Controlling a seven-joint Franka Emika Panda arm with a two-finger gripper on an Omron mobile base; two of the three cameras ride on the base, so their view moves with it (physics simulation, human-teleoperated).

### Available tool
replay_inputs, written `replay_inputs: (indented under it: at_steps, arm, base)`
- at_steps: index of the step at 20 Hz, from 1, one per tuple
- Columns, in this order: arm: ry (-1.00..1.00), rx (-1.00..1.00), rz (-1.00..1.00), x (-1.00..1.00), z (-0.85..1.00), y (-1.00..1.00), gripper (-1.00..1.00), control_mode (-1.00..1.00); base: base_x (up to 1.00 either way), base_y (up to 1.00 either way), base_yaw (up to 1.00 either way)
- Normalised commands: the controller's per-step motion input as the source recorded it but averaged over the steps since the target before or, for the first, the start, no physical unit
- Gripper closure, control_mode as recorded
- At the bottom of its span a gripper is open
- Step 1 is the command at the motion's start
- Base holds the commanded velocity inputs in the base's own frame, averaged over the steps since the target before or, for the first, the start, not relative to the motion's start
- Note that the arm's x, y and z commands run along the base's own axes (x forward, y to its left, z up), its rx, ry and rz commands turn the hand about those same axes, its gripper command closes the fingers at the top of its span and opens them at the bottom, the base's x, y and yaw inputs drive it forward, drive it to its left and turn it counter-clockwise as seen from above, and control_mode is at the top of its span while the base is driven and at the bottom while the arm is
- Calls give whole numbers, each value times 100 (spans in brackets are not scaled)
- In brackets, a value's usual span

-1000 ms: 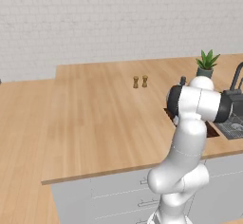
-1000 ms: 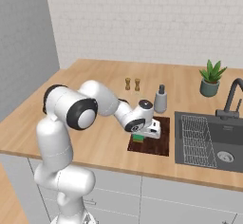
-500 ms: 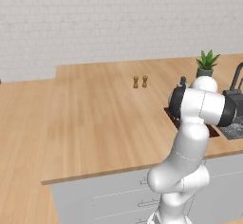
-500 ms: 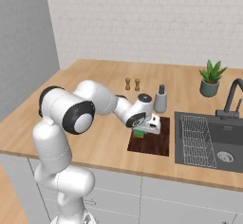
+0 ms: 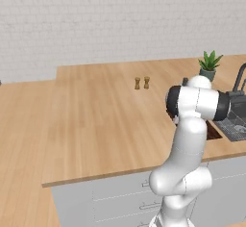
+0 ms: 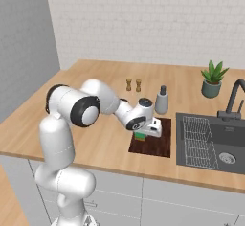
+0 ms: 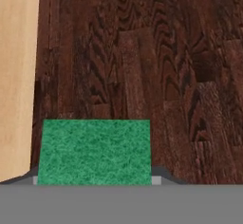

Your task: Pick up the sponge from the counter and clean the cutting board by briefly scrubbing or pressing down on the cutting board. Once finished, release the sponge.

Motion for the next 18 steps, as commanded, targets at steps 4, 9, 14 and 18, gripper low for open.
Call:
replay_inputs:
  at_steps: [4,9,14,18]
  arm:
    - [0,0,8,0,-100,2,100,-100]
    - [0,0,5,1,-74,4,100,-100]
    - [4,0,0,21,61,-36,100,-100]
    - [0,0,0,48,16,-29,100,-100]
  base:
    - [0,0,0]
    - [0,0,0]
    - [0,0,0]
    - [0,0,0]
